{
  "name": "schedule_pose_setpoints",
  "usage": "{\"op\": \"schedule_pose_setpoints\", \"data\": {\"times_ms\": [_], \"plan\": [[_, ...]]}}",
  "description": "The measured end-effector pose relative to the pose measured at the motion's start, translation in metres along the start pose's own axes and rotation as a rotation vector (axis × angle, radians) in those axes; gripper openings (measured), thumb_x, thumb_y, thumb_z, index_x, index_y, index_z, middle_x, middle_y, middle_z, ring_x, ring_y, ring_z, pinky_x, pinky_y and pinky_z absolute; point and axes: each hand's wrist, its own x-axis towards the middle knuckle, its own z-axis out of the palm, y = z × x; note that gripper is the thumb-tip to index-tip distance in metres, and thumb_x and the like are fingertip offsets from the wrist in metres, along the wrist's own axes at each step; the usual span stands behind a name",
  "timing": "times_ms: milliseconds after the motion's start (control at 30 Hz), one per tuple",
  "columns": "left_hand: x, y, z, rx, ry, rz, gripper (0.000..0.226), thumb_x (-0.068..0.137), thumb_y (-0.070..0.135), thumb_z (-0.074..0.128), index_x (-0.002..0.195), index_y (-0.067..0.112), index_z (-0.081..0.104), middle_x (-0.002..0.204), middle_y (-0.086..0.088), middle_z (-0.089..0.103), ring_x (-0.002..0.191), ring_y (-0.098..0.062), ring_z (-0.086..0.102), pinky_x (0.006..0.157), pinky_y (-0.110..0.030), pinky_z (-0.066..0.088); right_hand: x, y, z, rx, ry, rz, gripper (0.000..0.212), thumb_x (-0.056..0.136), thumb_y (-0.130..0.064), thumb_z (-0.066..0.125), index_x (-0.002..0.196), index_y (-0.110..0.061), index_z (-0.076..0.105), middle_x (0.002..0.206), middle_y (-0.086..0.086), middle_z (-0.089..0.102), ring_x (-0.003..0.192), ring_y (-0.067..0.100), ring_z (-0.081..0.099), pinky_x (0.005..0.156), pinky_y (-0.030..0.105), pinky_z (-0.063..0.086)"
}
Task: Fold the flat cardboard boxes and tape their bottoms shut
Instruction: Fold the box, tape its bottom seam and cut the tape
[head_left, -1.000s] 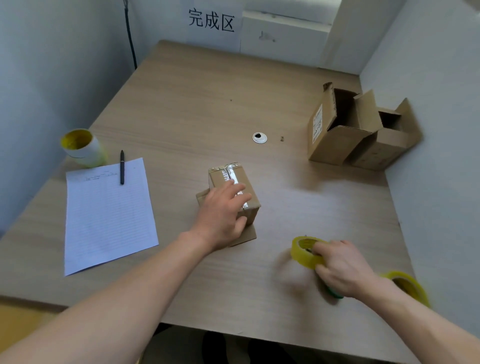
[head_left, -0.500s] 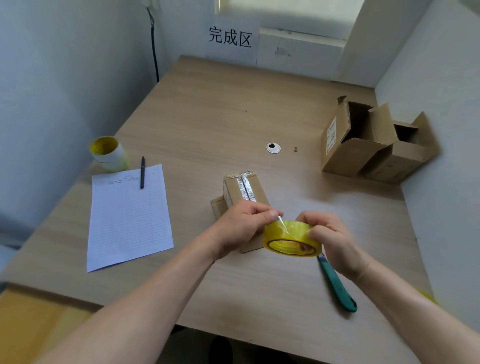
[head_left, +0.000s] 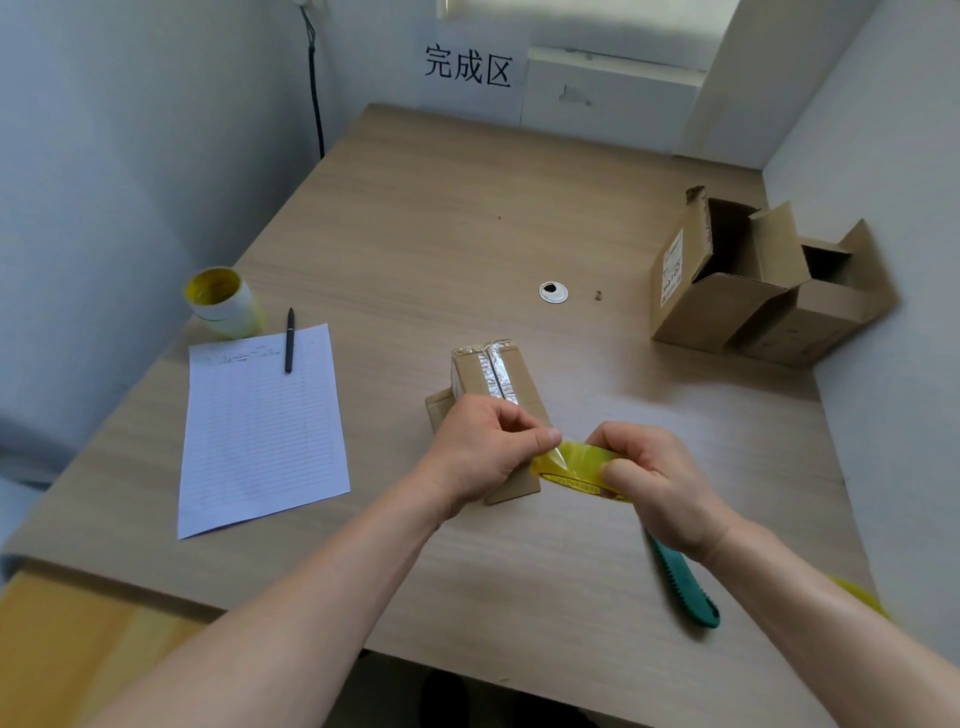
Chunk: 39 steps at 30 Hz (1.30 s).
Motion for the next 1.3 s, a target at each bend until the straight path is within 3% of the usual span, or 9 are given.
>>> {"op": "schedule_pose_setpoints", "data": {"times_ms": [200,367,433,567,733,867,967,1100,1300], "plan": [[0.004,0.000,0.006,0.157,0.014,0.052,0.025,0.086,0.005,0.070,0.066,0.020,0.066,0.082,-0.001,0.070,0.074,-0.010,0.060,0.075,-0.032,0.052,-0.002,0.001,-0.005,-0.109,-0.012,0.009,0.024,0.066,-0.040,0.051,0.081,-0.028,0.065,0.065,0.000,0.064,0.065,0.022,0.059,0.063,0.048,0.051],[0.000,-0.011,0.010,0.350,0.052,0.067,0.024,0.093,0.011,0.056,0.070,0.019,0.054,0.070,0.001,0.066,0.059,-0.003,0.051,0.059,-0.024,0.039,-0.009,-0.002,-0.018,0.337,-0.190,0.160,0.051,0.074,-0.021,0.069,0.125,-0.023,0.059,0.064,0.002,0.060,0.061,0.016,0.057,0.058,0.026,0.045],[-0.005,-0.016,0.012,0.288,0.102,0.049,0.024,0.094,0.007,0.053,0.072,0.016,0.052,0.069,-0.006,0.071,0.054,0.003,0.056,0.054,-0.015,0.038,-0.008,-0.002,-0.025,0.190,-0.208,0.236,0.060,0.077,-0.027,0.078,0.133,-0.029,0.055,0.069,0.001,0.064,0.065,0.013,0.060,0.061,0.026,0.048],[-0.009,-0.035,0.020,0.319,0.231,0.040,0.023,0.095,0.008,0.052,0.073,0.016,0.051,0.065,-0.005,0.067,0.055,-0.002,0.055,0.053,-0.016,0.039,0.013,-0.006,-0.028,-0.686,-0.247,0.227,0.051,0.083,-0.055,0.070,0.131,-0.049,0.054,0.082,-0.021,0.058,0.077,0.005,0.054,0.081,0.031,0.048],[-0.004,-0.049,0.011,0.218,0.436,-0.038,0.021,0.097,0.009,0.048,0.076,0.012,0.051,0.065,-0.009,0.064,0.054,-0.004,0.055,0.049,-0.014,0.037,0.033,-0.006,-0.046,-0.101,-0.477,0.322,0.033,0.093,-0.023,0.066,0.124,-0.034,0.062,0.081,0.000,0.074,0.083,0.020,0.069,0.077,0.030,0.054],[-0.003,-0.064,0.013,0.271,0.485,-0.021,0.023,0.096,0.010,0.050,0.074,0.017,0.050,0.067,-0.003,0.061,0.069,-0.019,0.060,0.062,-0.031,0.042,0.051,0.012,-0.039,-0.796,-0.305,0.208,0.038,0.089,-0.047,0.063,0.126,-0.046,0.058,0.083,-0.018,0.064,0.094,0.014,0.061,0.071,0.031,0.044],[0.003,-0.072,0.013,0.266,0.524,-0.011,0.025,0.096,0.011,0.053,0.073,0.021,0.050,0.067,-0.001,0.060,0.070,-0.021,0.059,0.064,-0.033,0.042,0.062,0.022,-0.034,-0.803,-0.181,0.156,0.033,0.091,-0.053,0.057,0.124,-0.050,0.059,0.080,-0.019,0.055,0.092,0.012,0.056,0.068,0.029,0.036],[0.009,-0.077,0.016,0.250,0.549,0.008,0.026,0.094,0.012,0.056,0.072,0.025,0.050,0.068,0.000,0.061,0.071,-0.024,0.060,0.067,-0.035,0.046,0.072,0.038,-0.032,-0.794,-0.182,0.161,0.031,0.094,-0.052,0.052,0.124,-0.053,0.059,0.107,-0.016,0.069,0.109,0.016,0.059,0.071,0.028,0.035],[0.017,-0.086,0.018,0.239,0.605,-0.011,0.025,0.094,0.014,0.057,0.073,0.026,0.051,0.071,-0.001,0.062,0.073,-0.024,0.063,0.069,-0.039,0.050,0.086,0.048,-0.027,-0.792,-0.215,0.161,0.032,0.094,-0.050,0.051,0.125,-0.054,0.059,0.121,-0.017,0.067,0.113,0.016,0.058,0.072,0.028,0.036]]}}
